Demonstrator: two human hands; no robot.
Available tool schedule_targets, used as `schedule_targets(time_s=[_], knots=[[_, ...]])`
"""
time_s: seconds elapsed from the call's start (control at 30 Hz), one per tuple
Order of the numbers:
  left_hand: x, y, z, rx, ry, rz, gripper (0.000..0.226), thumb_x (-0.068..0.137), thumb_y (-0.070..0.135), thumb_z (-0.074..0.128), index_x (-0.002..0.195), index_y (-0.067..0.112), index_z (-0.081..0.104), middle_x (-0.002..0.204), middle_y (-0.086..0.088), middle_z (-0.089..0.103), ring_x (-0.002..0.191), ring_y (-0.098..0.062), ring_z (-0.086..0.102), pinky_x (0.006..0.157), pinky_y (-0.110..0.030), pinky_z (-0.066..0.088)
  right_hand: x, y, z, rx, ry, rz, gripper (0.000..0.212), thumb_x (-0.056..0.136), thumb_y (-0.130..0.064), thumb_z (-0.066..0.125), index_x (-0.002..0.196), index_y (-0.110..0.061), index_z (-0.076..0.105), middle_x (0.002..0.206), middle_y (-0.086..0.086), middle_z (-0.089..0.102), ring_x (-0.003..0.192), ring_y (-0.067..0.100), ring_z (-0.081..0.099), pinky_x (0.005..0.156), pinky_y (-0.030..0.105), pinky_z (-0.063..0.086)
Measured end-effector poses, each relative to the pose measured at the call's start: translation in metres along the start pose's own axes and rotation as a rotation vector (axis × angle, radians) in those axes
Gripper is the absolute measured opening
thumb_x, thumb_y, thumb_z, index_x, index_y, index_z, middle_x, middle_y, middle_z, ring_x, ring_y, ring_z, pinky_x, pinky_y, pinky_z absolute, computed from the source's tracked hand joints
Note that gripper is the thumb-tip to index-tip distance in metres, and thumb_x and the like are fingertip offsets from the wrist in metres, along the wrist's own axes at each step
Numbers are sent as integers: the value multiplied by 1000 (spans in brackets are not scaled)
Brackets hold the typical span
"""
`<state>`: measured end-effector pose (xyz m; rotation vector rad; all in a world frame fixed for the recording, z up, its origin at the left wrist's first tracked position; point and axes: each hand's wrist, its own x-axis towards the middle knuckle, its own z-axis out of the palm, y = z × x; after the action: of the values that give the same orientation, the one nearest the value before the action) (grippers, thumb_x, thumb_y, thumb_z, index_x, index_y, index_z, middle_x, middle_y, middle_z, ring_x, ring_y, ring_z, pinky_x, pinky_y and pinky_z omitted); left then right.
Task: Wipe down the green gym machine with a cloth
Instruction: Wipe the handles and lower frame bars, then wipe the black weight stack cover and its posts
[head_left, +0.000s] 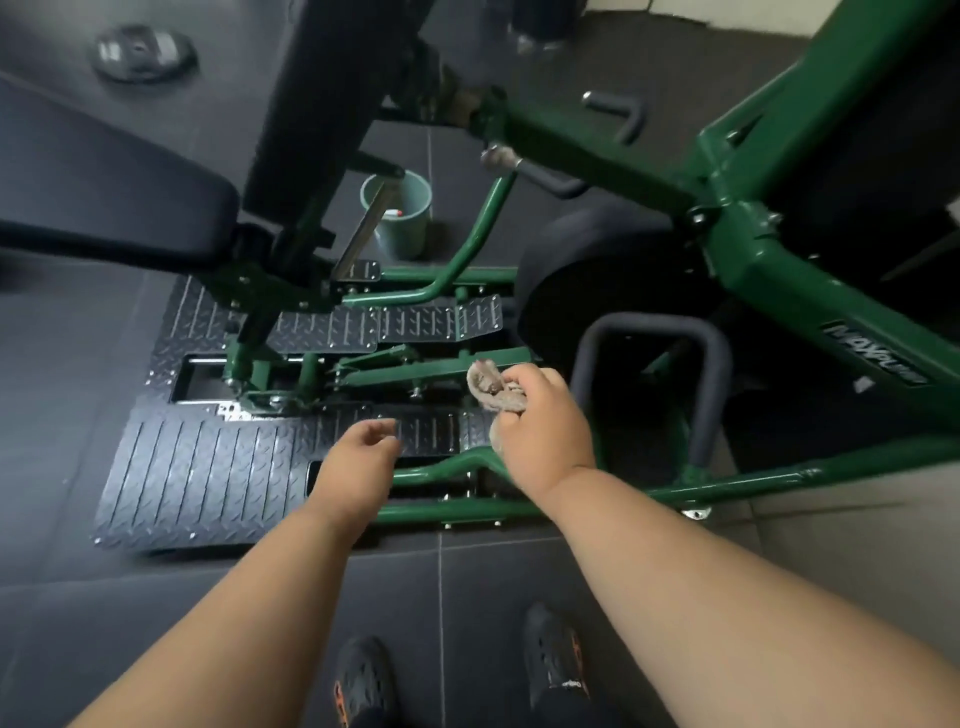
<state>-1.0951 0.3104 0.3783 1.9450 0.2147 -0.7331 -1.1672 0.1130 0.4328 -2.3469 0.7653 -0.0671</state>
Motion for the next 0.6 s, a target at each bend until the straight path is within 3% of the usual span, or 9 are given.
schedule_targets(time_s=[0.07,0.1,0.2,0.27,0.33,0.37,0.43,0.53,0.6], knots=[[-12,33,8,37,-46,54,30,101,21,59,130,27,65,109,5,71,96,-12,65,76,-28,49,-6,-3,-35,17,32,14,41,85,-8,56,116,-33,63,124,-10,52,85,21,55,75,34,48],[-19,49,13,53,-70,80,31,102,21,58,132,26,65,107,5,71,91,-11,65,72,-28,49,-10,-4,-54,29,50,28,42,84,-8,56,116,-34,63,124,-11,52,85,22,56,76,36,51],[-36,95,36,107,-136,148,29,104,20,59,132,25,64,88,3,69,56,-7,55,51,-24,42,-21,1,-109,58,145,88,46,82,-9,57,119,-34,65,125,-10,53,90,23,61,80,38,54],[-48,120,55,150,-180,191,28,104,19,59,131,24,65,86,2,68,44,-7,46,43,-24,38,-28,12,-144,57,217,128,47,83,-7,58,122,-31,68,126,-7,55,94,24,61,79,33,49],[-64,146,73,190,-242,225,30,105,19,59,134,23,64,100,-1,71,50,-8,54,47,-26,46,-35,25,-177,54,269,182,47,84,-6,59,124,-30,68,129,-8,54,91,22,57,77,28,42],[-72,157,84,225,-270,252,31,105,20,59,136,22,63,109,-3,72,63,-12,63,59,-31,56,-39,32,-192,51,291,206,47,84,-6,59,125,-29,68,130,-8,52,89,20,54,77,26,40],[-87,177,106,271,-313,264,31,104,19,60,135,20,64,115,-7,73,91,-25,72,86,-39,59,-46,50,-218,56,320,248,47,85,-6,58,126,-28,68,134,-8,51,89,17,53,80,25,41],[-99,197,145,308,-360,305,18,102,21,62,118,26,66,91,3,73,66,-13,63,60,-24,52,-49,87,-252,55,324,291,47,85,-7,57,126,-29,67,134,-5,52,97,25,61,85,33,50],[-100,205,172,332,-367,298,23,100,26,63,123,28,67,97,4,75,67,-12,61,58,-24,49,-49,115,-272,50,314,322,47,86,-9,56,127,-29,66,134,-5,52,98,25,61,87,34,51]])
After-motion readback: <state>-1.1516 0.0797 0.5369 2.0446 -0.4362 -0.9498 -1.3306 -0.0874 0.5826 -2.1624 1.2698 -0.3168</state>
